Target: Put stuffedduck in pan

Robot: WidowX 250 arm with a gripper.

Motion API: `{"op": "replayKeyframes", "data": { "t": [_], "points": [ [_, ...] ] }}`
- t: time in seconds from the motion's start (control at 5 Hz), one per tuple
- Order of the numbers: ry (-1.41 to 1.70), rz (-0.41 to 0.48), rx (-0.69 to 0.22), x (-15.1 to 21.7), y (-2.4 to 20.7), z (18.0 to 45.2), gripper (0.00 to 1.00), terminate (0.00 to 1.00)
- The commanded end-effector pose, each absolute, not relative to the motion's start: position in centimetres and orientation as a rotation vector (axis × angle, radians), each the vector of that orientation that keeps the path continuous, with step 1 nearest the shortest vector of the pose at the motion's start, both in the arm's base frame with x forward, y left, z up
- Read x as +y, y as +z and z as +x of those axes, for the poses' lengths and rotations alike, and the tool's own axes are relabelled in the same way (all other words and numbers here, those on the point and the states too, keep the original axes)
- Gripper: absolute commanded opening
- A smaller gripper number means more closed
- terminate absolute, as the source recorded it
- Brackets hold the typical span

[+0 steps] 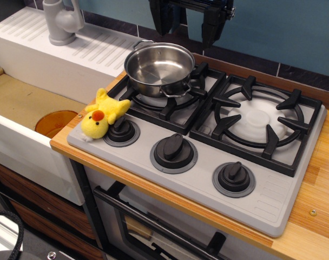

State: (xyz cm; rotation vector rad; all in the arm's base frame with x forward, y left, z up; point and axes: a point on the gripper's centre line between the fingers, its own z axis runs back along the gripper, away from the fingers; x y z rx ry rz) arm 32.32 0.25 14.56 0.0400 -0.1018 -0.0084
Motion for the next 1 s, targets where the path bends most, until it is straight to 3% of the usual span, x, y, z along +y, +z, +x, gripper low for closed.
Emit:
{"op": "replayKeyframes", "data": {
  "t": [0.0,0.2,0.4,0.8],
  "points": [
    [-0.008,0.04,-0.102,0.2,14.6,32.3,1.0,0.0],
    [-0.013,0.066,-0.124,2.1,14.7,31.7,1.0,0.0],
    [-0.033,0.032,-0.151,3.7,14.7,30.8,1.0,0.0],
    [-0.037,0.085,-0.191,6.7,14.6,29.4,1.0,0.0]
  ]
}}
